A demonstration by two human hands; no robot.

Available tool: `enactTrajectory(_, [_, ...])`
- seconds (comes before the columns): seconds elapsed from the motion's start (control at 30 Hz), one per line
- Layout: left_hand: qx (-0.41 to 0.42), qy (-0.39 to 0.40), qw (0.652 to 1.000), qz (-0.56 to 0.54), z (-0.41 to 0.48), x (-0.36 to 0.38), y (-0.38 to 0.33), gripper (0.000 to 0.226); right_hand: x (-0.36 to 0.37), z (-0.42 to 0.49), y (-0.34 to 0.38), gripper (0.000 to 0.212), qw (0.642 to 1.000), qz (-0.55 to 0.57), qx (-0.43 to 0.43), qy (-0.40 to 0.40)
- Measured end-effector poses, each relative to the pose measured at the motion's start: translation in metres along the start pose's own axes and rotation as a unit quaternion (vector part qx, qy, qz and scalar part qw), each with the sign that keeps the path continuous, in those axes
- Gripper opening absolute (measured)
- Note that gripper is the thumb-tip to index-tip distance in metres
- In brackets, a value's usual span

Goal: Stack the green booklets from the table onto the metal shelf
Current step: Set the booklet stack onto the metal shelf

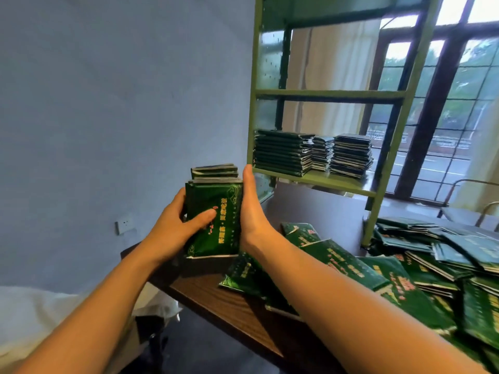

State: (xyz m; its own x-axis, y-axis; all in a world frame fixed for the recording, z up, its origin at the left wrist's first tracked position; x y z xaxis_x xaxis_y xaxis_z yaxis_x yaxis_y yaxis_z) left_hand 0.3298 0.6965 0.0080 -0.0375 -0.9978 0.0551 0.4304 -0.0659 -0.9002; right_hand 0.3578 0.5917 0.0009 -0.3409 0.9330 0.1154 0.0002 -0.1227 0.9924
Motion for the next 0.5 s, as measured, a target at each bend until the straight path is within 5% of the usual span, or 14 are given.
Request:
enactTrajectory(0.2, [-0.014,-0.045,0.998,-0.047,-0.007,-0.016,0.031,0.077,0.016,0.017,-0.024,0.101,0.995,-0.032,-0.043,-0.083])
enactTrajectory(0.4, [-0.002,-0.081,0.991,-0.103,-0.011,-0.023,0.042,0.107,0.013,0.015,-0.025,0.049,0.990,-0.088,-0.100,-0.053])
enactTrajectory(0.5, [-0.001,-0.070,0.992,-0.106,-0.010,-0.017,0.042,0.109,0.012,0.015,-0.026,0.058,0.990,-0.094,-0.095,-0.046])
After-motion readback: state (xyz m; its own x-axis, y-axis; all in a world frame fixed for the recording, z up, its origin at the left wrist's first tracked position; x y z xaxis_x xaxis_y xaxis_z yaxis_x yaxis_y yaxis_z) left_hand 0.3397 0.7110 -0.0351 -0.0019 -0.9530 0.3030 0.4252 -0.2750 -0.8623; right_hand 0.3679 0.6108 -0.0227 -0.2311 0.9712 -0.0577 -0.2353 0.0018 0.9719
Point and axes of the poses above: each hand's wrist, its own z-axis towards the middle knuckle, its own x-axis out of the palm, y = z × x, the point moved 10 cm from there along z, towards the middle knuckle, and after that the axes turned 14 degrees about -z, right-handed, at the moved point
